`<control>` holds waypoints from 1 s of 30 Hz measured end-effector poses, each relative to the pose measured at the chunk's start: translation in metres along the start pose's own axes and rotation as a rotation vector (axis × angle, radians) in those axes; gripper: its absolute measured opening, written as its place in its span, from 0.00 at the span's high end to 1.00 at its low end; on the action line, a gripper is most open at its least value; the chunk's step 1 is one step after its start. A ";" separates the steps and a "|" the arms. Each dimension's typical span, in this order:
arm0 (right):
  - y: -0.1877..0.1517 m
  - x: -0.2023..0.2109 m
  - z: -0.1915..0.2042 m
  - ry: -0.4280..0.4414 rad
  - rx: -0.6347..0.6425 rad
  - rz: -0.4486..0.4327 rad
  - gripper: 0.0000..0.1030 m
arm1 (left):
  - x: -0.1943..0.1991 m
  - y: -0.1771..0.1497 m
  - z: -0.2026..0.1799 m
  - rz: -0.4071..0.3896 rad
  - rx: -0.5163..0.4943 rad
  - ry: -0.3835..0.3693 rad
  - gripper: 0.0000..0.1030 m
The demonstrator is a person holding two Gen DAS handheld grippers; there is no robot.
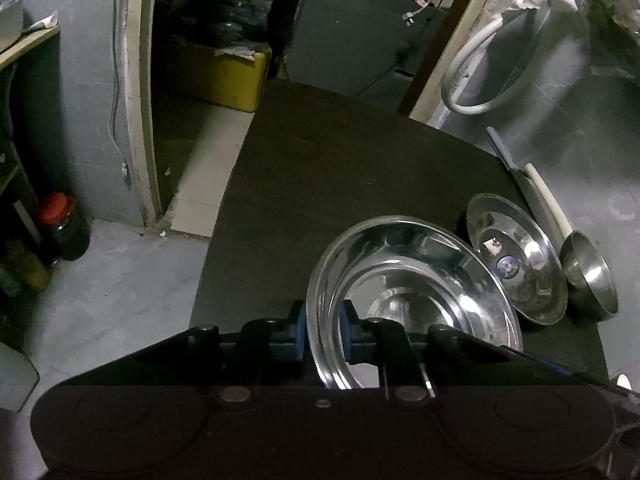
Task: Organize plates and bowls
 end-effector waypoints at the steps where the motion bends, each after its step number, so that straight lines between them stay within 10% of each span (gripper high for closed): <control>1: 0.001 0.002 0.001 -0.002 0.009 -0.010 0.77 | 0.003 0.001 0.001 -0.012 -0.004 0.000 0.84; 15: -0.004 0.076 0.025 -0.048 0.082 -0.117 0.77 | 0.078 -0.002 -0.017 -0.125 -0.058 -0.085 0.84; 30: -0.078 0.138 0.038 -0.136 0.121 -0.102 0.77 | 0.126 -0.071 -0.022 -0.080 -0.206 -0.087 0.80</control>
Point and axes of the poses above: each gripper's, at about its wrist camera, not at the fingertips, and x roughly against the way its jaws point, z to its left, y to its top, the point moved 7 cm from there along -x, roughly the way its jaws point, and after that the axes turned 3 degrees about -z, right-handed, at the moved point
